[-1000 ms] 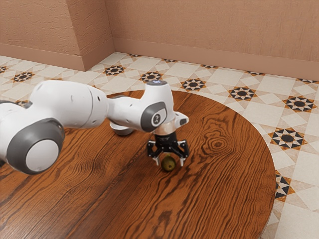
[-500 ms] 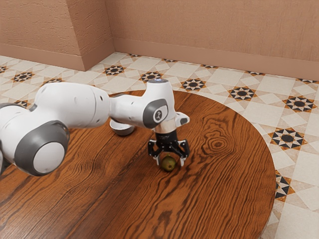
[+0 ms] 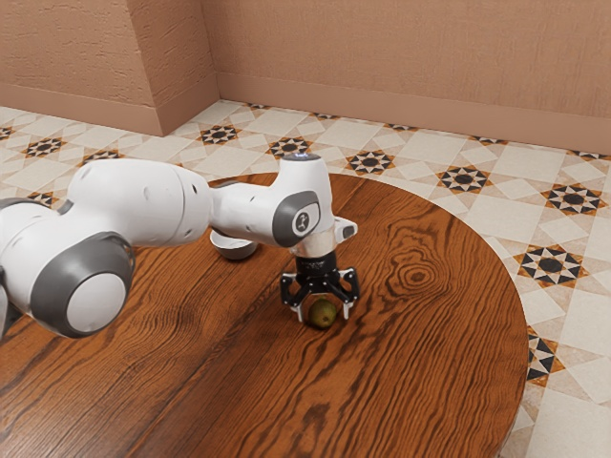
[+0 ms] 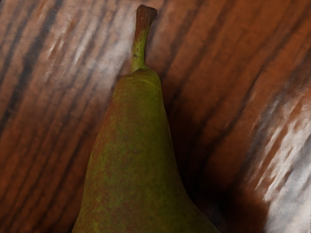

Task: Place the pear in the bowl.

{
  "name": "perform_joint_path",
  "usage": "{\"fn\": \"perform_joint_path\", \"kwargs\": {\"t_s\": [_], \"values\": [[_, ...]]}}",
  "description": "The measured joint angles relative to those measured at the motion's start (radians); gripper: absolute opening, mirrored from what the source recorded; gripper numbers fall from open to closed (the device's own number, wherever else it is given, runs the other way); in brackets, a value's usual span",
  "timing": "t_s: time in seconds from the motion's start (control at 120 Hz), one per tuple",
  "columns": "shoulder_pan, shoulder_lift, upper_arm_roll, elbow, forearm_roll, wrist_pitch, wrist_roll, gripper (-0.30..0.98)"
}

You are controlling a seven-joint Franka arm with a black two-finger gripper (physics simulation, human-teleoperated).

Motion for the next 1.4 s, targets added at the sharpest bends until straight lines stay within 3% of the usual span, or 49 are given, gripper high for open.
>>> {"fn": "perform_joint_path", "kwargs": {"t_s": [0.2,0.35,0.6,0.8,0.9,1.167,1.4], "values": [[-0.001,-0.001,0.000,0.000,0.000,0.001,-0.043,0.42],[-0.002,-0.002,0.000,0.001,0.002,0.001,-0.068,0.33],[-0.002,-0.023,0.005,0.040,0.024,-0.031,-0.103,0.28],[0.002,-0.049,0.118,0.160,0.061,-0.141,-0.118,0.26],[0.050,-0.042,0.156,0.241,0.077,-0.206,-0.117,0.26],[0.199,0.118,0.194,0.494,0.079,-0.345,-0.092,0.25],[0.245,0.191,0.202,0.568,0.054,-0.398,-0.063,0.25]]}}
